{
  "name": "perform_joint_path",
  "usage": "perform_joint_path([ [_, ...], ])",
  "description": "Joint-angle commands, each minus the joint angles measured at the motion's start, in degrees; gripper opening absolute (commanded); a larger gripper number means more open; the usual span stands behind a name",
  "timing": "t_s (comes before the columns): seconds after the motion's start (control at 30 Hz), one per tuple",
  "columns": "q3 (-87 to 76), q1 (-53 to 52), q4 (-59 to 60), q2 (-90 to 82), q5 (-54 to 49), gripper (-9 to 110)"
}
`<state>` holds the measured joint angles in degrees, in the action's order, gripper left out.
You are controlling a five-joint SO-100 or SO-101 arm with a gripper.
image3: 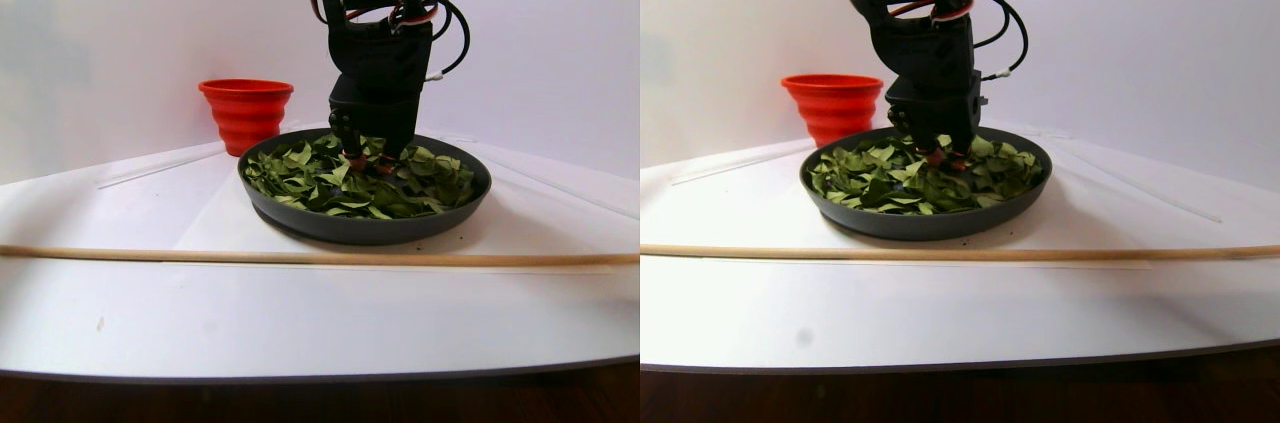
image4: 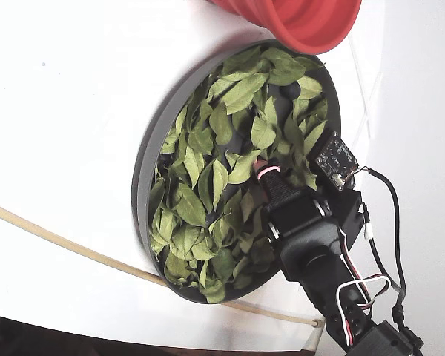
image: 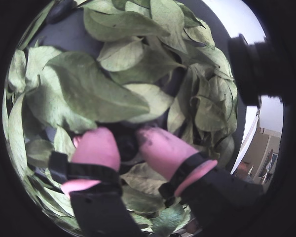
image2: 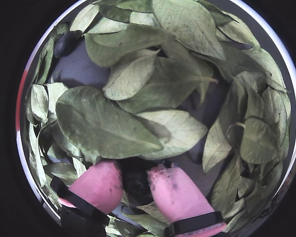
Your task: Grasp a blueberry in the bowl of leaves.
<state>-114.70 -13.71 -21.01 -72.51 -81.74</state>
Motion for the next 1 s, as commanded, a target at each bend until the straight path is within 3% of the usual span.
perform_joint_path([
  [0.0,-0.62,-0.26,-0.44,-1.93,-0.62,9],
  [0.97,-1.23,1.67,4.75,-14.41,-3.96,8],
])
